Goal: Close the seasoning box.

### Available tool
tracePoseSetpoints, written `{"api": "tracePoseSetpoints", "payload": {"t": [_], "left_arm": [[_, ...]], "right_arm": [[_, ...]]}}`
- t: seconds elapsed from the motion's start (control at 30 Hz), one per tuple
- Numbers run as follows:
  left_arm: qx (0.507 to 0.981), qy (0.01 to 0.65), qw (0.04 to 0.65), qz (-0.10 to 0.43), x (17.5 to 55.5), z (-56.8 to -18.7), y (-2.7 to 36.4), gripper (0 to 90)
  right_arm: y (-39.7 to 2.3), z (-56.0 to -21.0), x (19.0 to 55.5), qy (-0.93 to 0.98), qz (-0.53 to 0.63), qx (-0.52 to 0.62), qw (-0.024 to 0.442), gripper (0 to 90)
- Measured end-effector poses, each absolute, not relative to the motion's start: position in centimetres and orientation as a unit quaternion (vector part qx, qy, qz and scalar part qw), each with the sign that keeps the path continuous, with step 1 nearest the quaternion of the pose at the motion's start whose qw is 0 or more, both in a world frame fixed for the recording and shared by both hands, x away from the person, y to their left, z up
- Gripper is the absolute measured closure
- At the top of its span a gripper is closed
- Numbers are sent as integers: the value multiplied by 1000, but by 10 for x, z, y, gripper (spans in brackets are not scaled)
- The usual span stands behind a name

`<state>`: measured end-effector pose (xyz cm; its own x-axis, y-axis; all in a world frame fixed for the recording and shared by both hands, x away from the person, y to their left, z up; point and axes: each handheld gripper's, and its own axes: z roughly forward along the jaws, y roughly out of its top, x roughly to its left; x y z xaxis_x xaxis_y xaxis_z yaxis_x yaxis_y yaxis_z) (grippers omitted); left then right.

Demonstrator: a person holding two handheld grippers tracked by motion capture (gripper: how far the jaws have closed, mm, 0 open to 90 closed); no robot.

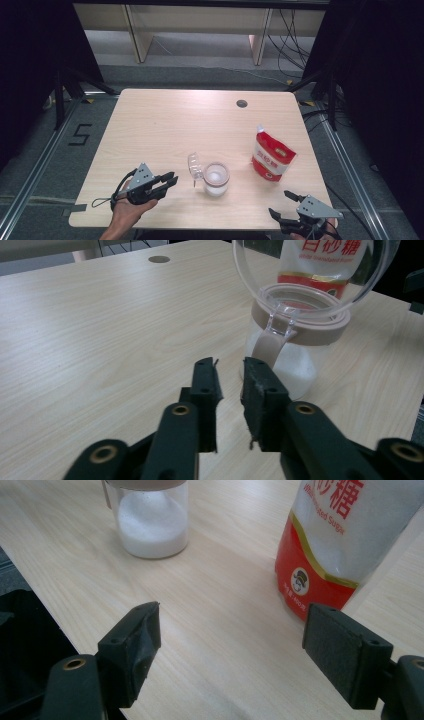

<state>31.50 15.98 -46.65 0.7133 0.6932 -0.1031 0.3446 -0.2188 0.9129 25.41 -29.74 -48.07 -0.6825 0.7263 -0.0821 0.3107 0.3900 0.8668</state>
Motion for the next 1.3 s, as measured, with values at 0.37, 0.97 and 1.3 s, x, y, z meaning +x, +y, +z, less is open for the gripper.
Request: {"api": "tracePoseSetpoints", "payload": {"t": [0.37, 0.97, 1.3], "left_arm": [[771, 296, 541, 162, 322, -455, 133, 896], [774, 276, 548, 159, 327, -444, 127, 896], [776, 263, 550, 160, 329, -443, 124, 896]], "right_arm": [[-296, -481, 255, 802, 447, 321, 230, 247], [-296, -481, 255, 807, 439, 316, 237, 250], [-295, -481, 254, 803, 442, 333, 221, 250]]}}
